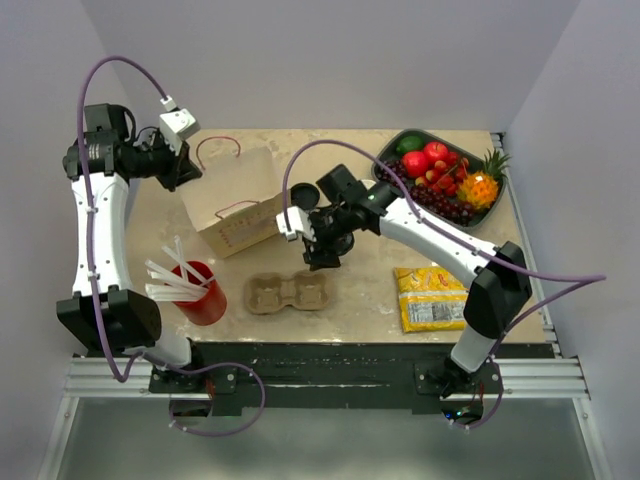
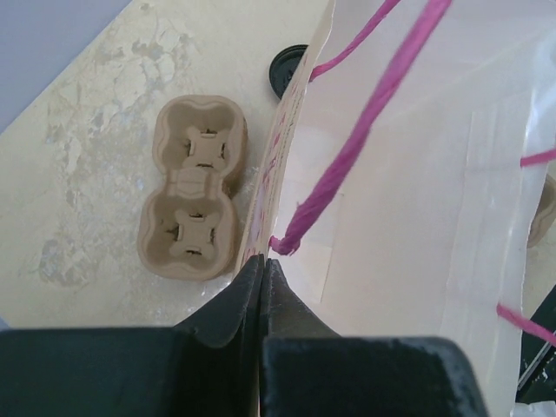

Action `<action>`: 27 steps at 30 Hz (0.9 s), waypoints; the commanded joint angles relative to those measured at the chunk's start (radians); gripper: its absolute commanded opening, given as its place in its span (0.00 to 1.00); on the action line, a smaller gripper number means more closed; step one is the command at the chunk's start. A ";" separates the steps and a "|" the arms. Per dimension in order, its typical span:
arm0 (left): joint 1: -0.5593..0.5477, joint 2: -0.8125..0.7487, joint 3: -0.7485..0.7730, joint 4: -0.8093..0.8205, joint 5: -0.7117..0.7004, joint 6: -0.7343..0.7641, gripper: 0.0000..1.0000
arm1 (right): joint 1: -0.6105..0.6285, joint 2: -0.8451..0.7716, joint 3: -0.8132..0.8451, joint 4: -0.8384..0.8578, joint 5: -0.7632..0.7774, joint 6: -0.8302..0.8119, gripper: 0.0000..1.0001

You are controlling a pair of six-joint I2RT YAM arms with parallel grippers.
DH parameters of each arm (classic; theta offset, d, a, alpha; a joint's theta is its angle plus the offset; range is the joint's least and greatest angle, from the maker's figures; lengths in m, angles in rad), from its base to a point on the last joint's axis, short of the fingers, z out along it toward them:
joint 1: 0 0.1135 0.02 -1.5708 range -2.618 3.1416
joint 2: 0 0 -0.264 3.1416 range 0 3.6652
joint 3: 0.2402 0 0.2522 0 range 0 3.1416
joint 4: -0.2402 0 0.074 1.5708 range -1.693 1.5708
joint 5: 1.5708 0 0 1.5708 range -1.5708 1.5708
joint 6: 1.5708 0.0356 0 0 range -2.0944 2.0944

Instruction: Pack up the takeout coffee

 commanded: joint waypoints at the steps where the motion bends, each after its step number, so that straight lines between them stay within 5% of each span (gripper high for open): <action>1: -0.002 -0.019 -0.051 0.108 0.026 -0.050 0.00 | 0.074 -0.053 -0.136 0.109 0.110 -0.050 0.73; 8: -0.002 -0.021 -0.068 0.157 0.030 -0.112 0.00 | 0.163 -0.077 -0.336 0.524 0.242 0.214 0.68; 19: -0.002 -0.025 -0.072 0.179 0.029 -0.149 0.00 | 0.166 0.057 -0.298 0.552 0.211 0.305 0.51; 27: -0.002 -0.036 -0.095 0.182 0.018 -0.155 0.00 | 0.175 0.104 -0.273 0.559 0.182 0.339 0.53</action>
